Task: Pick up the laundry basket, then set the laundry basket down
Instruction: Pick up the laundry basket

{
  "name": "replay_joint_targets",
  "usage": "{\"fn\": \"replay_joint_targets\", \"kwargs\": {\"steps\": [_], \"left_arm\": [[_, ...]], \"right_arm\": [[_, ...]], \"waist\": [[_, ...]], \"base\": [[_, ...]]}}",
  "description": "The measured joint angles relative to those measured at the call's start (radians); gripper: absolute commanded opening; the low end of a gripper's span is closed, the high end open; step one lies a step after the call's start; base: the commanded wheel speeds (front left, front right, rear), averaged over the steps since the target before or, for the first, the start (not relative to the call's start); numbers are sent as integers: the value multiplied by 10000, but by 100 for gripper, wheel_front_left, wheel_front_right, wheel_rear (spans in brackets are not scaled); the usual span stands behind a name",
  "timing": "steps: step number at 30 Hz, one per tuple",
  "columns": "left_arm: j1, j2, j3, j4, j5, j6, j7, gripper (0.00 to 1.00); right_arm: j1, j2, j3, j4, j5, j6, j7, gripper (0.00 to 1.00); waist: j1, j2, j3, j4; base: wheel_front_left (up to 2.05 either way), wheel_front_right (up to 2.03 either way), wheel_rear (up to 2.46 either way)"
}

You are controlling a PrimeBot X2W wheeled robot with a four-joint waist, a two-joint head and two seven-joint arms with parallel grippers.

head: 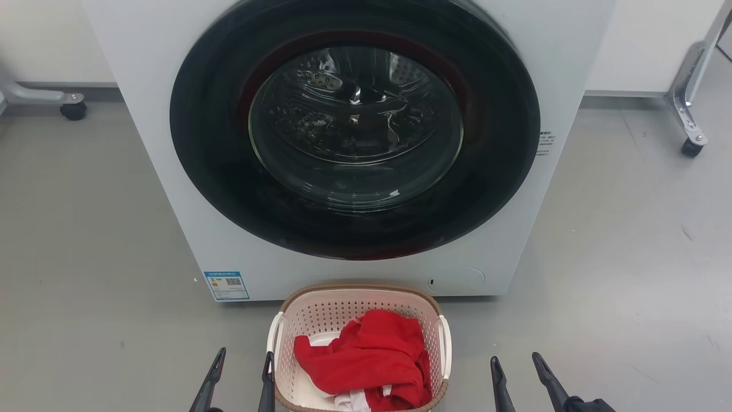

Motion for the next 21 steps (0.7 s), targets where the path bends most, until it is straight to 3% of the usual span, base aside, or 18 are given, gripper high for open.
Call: {"fn": "replay_joint_targets", "kwargs": {"steps": [13,21], "left_arm": [[-78,-40,247,-161,12,0,-2,100],[-958,-59,376,58,-79,-96,-2,100]], "right_arm": [[-283,8,-115,-230,-42,88,0,100],[-1134,8,-267,19,-88,182,0,100]], "waist": [[0,0,870,-5],[1,0,1876,-14]], "base": [[0,0,0],[0,0,0]]}}
